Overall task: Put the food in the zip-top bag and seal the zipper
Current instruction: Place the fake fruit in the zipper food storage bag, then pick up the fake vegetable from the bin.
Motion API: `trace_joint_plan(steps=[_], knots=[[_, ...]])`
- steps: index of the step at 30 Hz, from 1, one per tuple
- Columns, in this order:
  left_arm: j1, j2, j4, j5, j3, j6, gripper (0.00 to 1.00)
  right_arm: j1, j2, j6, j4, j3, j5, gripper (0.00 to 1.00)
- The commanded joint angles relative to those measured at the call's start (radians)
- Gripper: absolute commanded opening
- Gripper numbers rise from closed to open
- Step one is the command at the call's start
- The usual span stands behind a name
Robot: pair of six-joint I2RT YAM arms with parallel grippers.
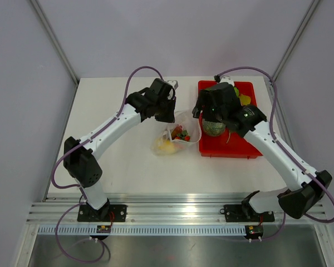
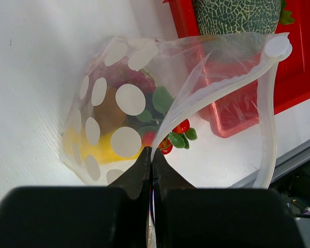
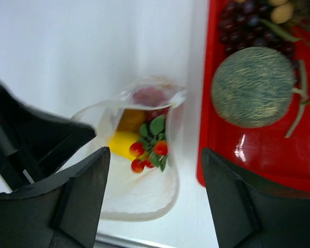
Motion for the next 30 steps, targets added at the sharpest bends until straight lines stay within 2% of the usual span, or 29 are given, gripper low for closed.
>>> trace_joint_plan(steps=[1, 3, 4, 7, 11, 15, 23, 27, 30], knots=[[0.008, -0.049, 0.042, 0.025, 0.015, -0.005, 0.00, -0.107, -0.070, -0.032, -0.025, -0.019, 0.164, 0.77], [0.009, -0.053, 0.045, 0.025, 0.009, -0.004, 0.00, -0.207, -0.088, -0.038, 0.006, -0.068, 0.129, 0.73], [0.012, -0.058, 0.046, 0.025, 0.006, -0.004, 0.00, -0.307, -0.088, -0.041, 0.020, -0.124, 0.109, 0.71], [0.015, -0.063, 0.051, 0.028, -0.003, -0.002, 0.00, -0.446, -0.043, -0.061, 0.072, -0.204, 0.072, 0.70], [0.021, -0.060, 0.051, 0.037, -0.008, -0.001, 0.00, -0.549, 0.077, -0.077, 0.141, -0.231, 0.047, 0.74], [0.025, -0.063, 0.051, 0.037, -0.014, 0.002, 0.00, -0.597, 0.227, -0.113, 0.247, -0.231, 0.037, 0.80], [0.035, -0.055, 0.035, 0.038, -0.023, 0.019, 0.00, -0.658, 0.428, -0.149, 0.301, -0.159, 0.018, 0.88], [0.038, -0.060, 0.028, 0.031, -0.023, 0.022, 0.00, -0.673, 0.516, -0.147, 0.321, -0.125, 0.000, 0.88], [0.038, -0.063, 0.026, 0.028, -0.030, 0.024, 0.00, -0.680, 0.530, -0.144, 0.350, -0.129, -0.017, 0.84]])
